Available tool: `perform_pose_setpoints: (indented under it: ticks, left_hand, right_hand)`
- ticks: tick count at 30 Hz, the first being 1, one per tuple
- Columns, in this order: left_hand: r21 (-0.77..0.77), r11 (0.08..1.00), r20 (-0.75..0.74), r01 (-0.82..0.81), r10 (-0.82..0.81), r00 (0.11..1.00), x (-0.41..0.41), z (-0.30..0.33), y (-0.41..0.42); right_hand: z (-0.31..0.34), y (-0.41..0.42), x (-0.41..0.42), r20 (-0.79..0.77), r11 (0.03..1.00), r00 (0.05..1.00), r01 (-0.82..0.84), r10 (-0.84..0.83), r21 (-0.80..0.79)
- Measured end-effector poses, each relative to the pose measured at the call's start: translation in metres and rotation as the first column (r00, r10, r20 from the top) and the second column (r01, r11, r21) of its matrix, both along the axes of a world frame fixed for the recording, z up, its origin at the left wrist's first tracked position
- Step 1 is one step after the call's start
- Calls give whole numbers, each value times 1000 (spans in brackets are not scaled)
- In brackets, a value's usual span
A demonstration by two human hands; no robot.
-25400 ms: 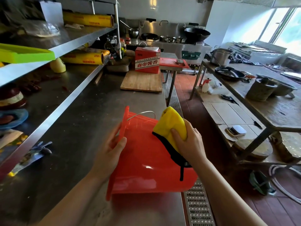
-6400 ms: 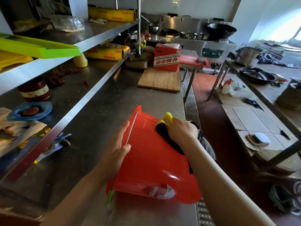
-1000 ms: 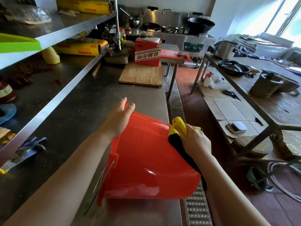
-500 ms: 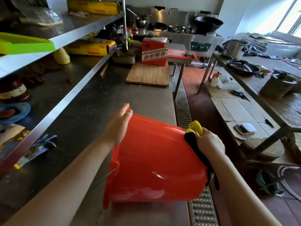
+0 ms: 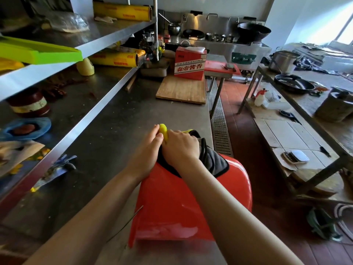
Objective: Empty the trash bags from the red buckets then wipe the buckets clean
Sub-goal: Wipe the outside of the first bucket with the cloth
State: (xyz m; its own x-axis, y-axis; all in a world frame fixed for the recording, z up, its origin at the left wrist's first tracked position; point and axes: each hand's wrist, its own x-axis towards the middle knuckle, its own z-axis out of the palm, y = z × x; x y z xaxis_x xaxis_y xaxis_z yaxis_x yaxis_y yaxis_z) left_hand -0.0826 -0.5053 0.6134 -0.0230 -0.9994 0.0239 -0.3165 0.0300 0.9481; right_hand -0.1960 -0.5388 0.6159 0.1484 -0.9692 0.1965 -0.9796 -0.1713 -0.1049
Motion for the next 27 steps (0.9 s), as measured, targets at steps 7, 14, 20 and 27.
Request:
perform_pose_setpoints:
  ticks: [7,14,20,27]
  left_hand:
    - [1,1000,57,-15,15,998,-1,0,6]
    - [47,997,-33,-60,62,998,-6,0,20]
    - [61,996,-56,-71,74,996,-5,-2,29]
    - [32,999,-72,-4,6,997,1,-7,43]
  right_hand:
    - [0,7,-41,148,998,989,6,-14,58]
    - [-21,17,-126,109,927,933,317,-343,200]
    - [-36,25,-186,255,755,735,497,-628,427]
    - [-52,45,-206,470,713,542,459,-697,529]
